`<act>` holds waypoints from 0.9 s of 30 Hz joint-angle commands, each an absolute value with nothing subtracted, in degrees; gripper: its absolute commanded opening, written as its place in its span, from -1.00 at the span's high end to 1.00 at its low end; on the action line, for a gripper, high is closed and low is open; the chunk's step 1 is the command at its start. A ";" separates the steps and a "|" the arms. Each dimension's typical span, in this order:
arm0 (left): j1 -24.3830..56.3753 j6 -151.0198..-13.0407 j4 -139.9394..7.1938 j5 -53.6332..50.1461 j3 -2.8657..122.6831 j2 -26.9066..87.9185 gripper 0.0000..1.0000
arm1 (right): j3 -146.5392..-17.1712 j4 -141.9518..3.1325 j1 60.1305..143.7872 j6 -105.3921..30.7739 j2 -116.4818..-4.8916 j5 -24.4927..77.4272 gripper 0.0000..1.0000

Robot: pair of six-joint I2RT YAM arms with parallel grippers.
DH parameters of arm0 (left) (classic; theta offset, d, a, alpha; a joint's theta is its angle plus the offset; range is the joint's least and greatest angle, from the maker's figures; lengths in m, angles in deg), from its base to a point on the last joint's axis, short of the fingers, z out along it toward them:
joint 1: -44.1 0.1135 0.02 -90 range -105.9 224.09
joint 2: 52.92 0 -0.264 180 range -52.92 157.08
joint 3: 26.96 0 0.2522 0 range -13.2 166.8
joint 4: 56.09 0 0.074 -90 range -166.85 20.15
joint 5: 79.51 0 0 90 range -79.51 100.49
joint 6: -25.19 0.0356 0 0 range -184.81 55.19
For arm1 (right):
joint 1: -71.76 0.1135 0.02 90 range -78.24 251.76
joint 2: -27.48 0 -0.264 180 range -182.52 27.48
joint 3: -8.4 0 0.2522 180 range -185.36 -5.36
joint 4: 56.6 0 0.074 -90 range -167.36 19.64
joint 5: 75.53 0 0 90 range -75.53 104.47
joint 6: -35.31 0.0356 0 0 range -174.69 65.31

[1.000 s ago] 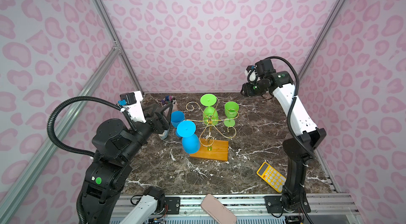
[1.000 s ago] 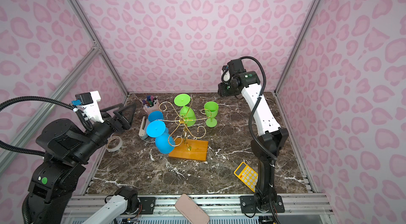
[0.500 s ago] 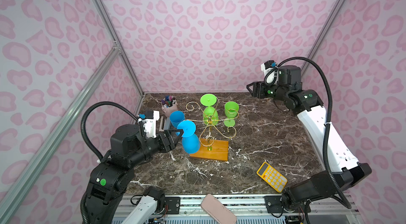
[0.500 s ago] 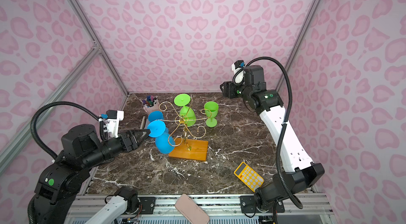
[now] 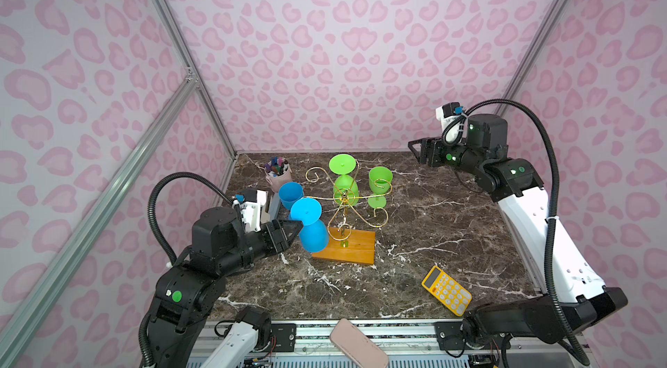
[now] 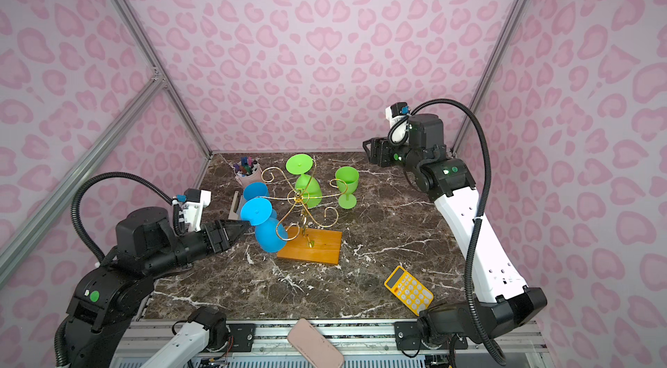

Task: Take the wine glass off the wine glass rack
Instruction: Pick up the wine glass from the wine glass rack.

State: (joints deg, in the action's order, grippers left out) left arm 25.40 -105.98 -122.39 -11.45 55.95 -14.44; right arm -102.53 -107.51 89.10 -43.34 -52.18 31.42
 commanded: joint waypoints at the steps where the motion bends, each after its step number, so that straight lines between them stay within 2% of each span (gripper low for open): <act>1: 25.46 -110.73 -115.85 -6.91 54.96 -16.77 -0.04 | -101.58 -106.00 89.08 -43.05 -51.63 32.22 -0.56; 5: 25.46 -113.69 -112.18 -3.73 53.07 -19.67 -0.04 | -100.09 -105.00 89.03 -42.20 -50.88 33.31 -0.56; 14: 25.45 -117.91 -105.85 -7.56 49.90 -18.97 0.06 | -96.88 -102.91 88.85 -41.01 -46.70 35.30 -0.63; 17: 25.45 -118.87 -103.92 -9.36 48.61 -18.31 0.20 | -96.08 -102.10 88.72 -40.22 -45.27 36.13 -0.66; 20: 25.46 -120.32 -101.53 -10.84 46.94 -17.95 0.25 | -95.72 -101.74 88.71 -39.82 -44.09 36.48 -0.70; 27: 25.46 -119.13 -104.79 -9.99 47.33 -18.12 0.25 | -95.63 -101.73 88.58 -39.40 -42.66 37.03 -0.80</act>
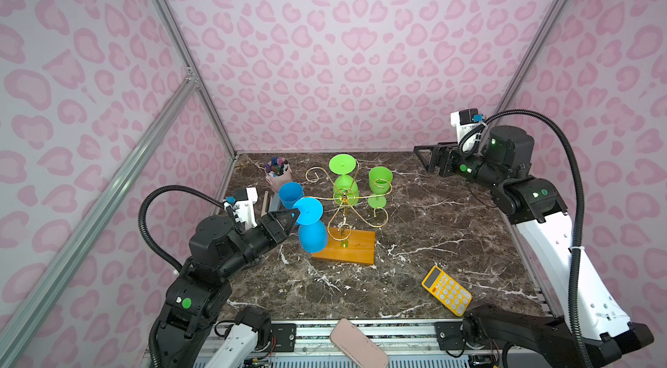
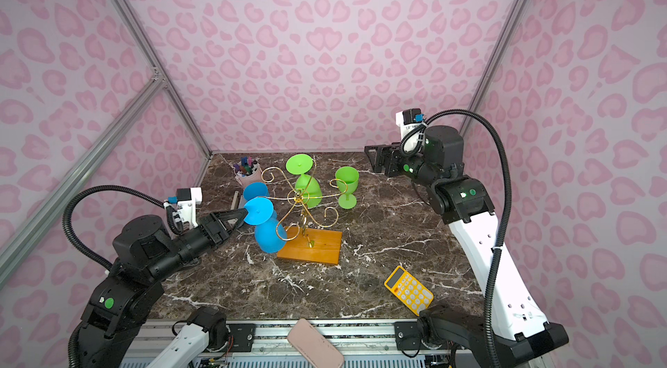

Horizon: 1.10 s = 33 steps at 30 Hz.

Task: Take the wine glass off the wine glass rack
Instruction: Pick up the wine glass from the wine glass rack.

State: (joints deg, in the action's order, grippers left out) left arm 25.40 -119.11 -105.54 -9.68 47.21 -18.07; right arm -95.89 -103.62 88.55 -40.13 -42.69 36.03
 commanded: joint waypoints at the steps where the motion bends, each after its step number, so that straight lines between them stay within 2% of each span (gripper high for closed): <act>1: 25.46 -119.41 -104.52 -10.13 46.93 -18.12 0.25 | -95.63 -101.73 88.59 -39.33 -42.65 37.14 -0.82; 10: 25.45 -119.58 -103.91 -10.53 45.95 -17.90 0.25 | -94.50 -101.65 88.37 -39.14 -41.47 36.48 -0.92; 12: 25.46 -119.76 -103.79 -10.21 45.78 -18.18 0.35 | -94.40 -101.65 88.19 -39.14 -41.38 36.61 -0.92; 33: 25.46 -122.18 -100.59 -10.39 43.49 -19.70 0.66 | -92.93 -100.90 86.78 -38.10 -40.73 37.58 -0.93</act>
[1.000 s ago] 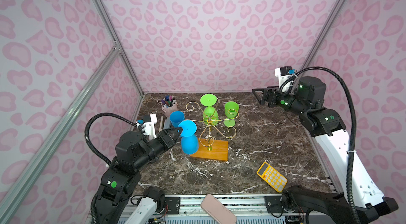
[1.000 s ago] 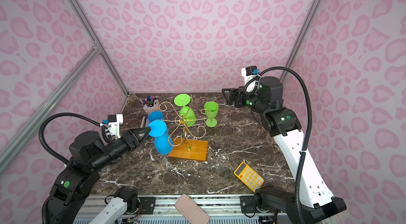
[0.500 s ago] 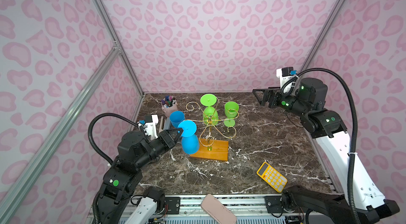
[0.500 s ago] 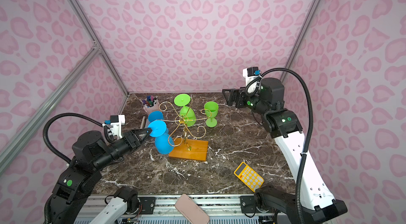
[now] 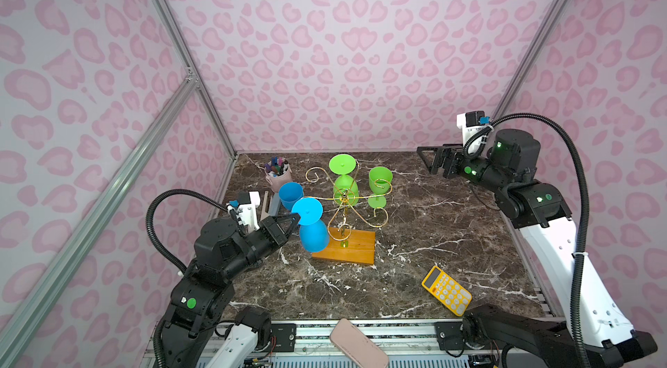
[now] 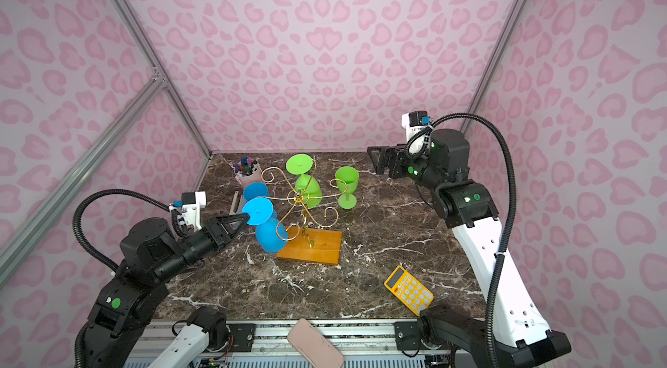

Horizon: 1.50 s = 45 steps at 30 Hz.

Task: Take the wine glass off the wine glass rack
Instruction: Pick up the wine glass from the wine glass rack.

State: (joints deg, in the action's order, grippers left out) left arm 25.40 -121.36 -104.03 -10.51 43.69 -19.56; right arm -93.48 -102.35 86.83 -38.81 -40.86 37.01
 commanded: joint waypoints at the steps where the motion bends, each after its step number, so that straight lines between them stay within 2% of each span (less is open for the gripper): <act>1: 25.46 -122.28 -100.38 -10.38 43.41 -19.70 0.67 | -92.95 -100.86 86.63 -38.09 -40.73 37.58 -0.93; 11: 25.46 -124.71 -97.94 -10.22 42.31 -20.73 0.92 | -92.26 -100.68 86.02 -37.95 -40.29 37.85 -0.93; 25: 25.46 -129.84 -94.64 -8.98 38.68 -22.86 0.92 | -91.85 -100.42 85.38 -37.56 -39.87 38.55 -0.93; 45: 25.46 -134.12 -94.08 0.00 36.99 -28.25 0.93 | -90.97 -100.64 84.40 -37.45 -38.36 39.15 -0.94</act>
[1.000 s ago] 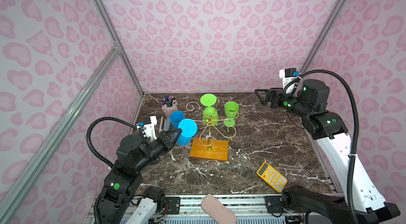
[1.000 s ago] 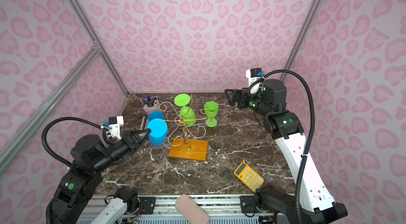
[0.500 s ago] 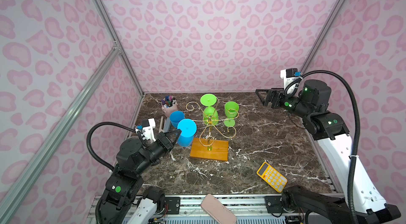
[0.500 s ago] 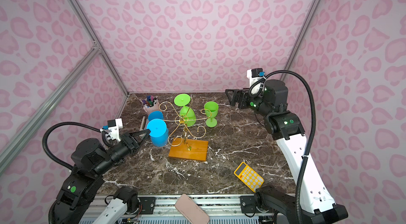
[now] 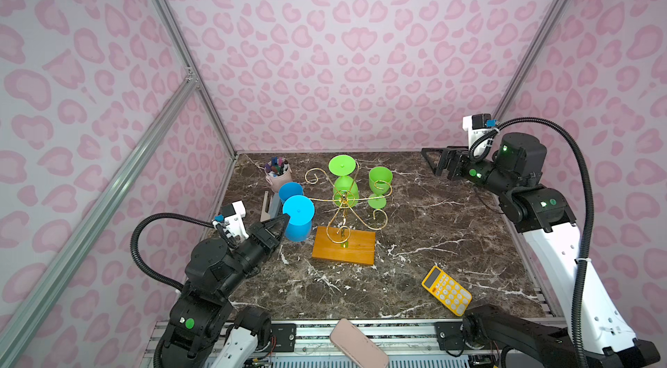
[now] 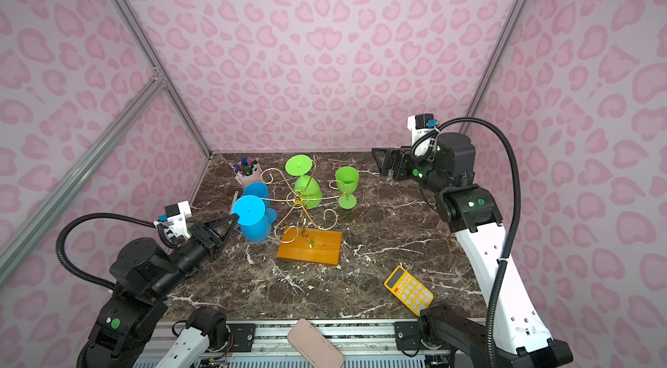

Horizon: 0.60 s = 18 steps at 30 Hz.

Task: Take the wine glass off the wine glass rack
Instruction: Pick up the wine glass from the wine glass rack.

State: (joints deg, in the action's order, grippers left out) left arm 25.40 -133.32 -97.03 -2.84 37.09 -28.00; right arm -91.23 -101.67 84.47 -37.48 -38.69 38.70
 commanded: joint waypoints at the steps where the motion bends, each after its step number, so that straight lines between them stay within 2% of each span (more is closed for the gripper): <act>1: 25.46 -134.22 -93.95 0.22 36.99 -28.36 0.93 | -90.97 -100.66 84.41 -37.40 -38.35 39.17 -0.94; 18: 25.46 -137.05 -87.87 1.36 35.61 -27.27 0.92 | -88.69 -100.07 83.88 -36.98 -38.09 39.60 -0.94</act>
State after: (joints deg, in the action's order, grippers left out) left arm 25.37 -136.25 -92.88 -0.34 35.99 -27.67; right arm -88.96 -101.82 83.77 -37.31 -38.10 38.94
